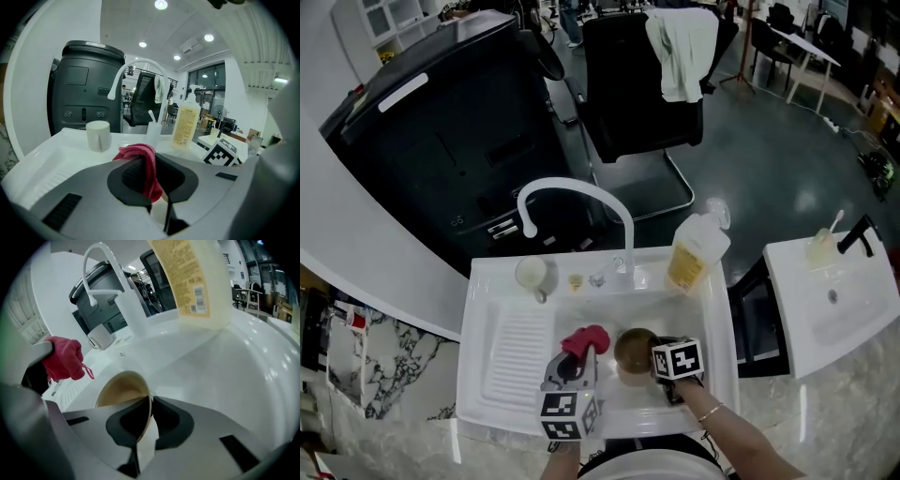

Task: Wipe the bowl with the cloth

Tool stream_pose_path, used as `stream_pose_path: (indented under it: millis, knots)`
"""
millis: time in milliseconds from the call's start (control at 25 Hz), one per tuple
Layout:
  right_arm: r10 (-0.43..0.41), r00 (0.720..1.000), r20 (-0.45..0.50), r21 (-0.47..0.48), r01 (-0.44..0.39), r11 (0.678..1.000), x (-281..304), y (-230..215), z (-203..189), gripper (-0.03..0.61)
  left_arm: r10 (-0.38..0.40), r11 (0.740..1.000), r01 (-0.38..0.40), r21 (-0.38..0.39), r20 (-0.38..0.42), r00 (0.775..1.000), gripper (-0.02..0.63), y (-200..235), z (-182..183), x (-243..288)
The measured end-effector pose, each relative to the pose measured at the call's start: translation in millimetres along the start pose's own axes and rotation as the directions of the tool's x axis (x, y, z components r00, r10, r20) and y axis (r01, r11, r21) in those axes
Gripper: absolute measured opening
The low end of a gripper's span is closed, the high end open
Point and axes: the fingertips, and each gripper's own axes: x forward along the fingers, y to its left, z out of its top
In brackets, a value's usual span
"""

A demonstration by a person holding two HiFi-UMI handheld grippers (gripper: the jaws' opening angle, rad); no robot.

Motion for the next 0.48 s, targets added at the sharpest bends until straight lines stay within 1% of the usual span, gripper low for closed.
stream_pose_path:
  millis: [240, 360, 480]
  knots:
    - [-0.003, 0.994, 0.105, 0.019, 0.001, 1.000, -43.0, 10.8, 15.3, 0.021, -0.040, 0.999, 0.039, 0.031, 0.046, 0.998, 0.048, -12.6, 17.8, -13.0]
    - [-0.009, 0.985, 0.174, 0.026, 0.004, 1.000, -65.3, 14.5, 24.6, 0.021, -0.061, 0.997, 0.058, 0.049, 0.066, 0.996, 0.048, -18.1, 23.8, -16.6]
    - [-0.029, 0.970, 0.242, 0.015, 0.026, 1.000, -89.4, 19.1, 34.9, 0.021, -0.082, 0.995, 0.077, 0.067, 0.078, 0.994, 0.048, -24.1, 27.6, -22.1]
